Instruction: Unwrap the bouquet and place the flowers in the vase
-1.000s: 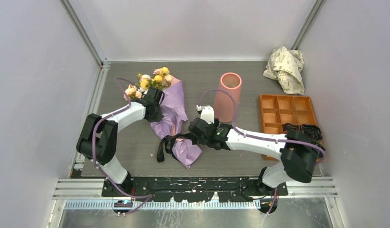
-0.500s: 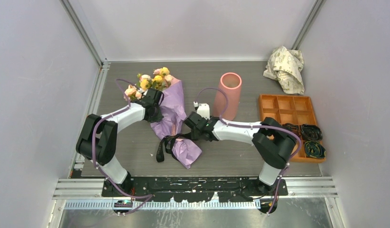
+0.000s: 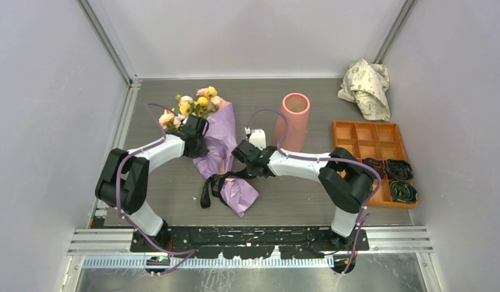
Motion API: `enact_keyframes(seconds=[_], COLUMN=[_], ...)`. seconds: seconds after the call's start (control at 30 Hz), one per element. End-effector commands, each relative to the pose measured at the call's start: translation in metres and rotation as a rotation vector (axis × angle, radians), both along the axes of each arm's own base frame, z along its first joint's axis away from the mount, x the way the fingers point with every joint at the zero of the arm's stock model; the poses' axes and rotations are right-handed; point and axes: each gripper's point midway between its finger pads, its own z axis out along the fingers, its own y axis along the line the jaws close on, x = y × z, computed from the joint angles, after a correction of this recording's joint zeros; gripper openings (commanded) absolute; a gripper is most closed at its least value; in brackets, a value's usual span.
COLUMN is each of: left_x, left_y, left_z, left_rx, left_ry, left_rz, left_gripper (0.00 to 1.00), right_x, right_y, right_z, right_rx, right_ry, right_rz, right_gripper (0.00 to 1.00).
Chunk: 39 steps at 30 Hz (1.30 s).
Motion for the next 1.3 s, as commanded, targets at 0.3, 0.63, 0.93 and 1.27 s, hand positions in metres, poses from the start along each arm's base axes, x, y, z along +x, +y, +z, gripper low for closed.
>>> enact_keyframes(seconds=[0.3,0.63,0.93,1.27], left_x=[-0.019,-0.025,-0.027,-0.025], left_y=[0.001,0.001,-0.001,-0.007], left_z=[-0.013,-0.017,-0.010,0.011], left_rx=[-0.013,-0.026,-0.043,-0.086], left_ry=[0.054,0.065,0.054,0.018], left_rz=[-0.009,-0.003,-0.007,-0.030], left_gripper=[0.11,0.10,0.10,0.11], right_x=[0.052,0.097,0.117,0.044], right_y=[0.043,0.073,0.066,0.059], right_z=[0.143,0.170,0.154,0.180], right_rx=[0.101,0.034,-0.047,0.130], right_ry=[-0.268,-0.362,-0.324,-0.308], right_rz=[0.078,0.091,0.058,0.154], right_gripper=[0.01,0.02,0.36,0.58])
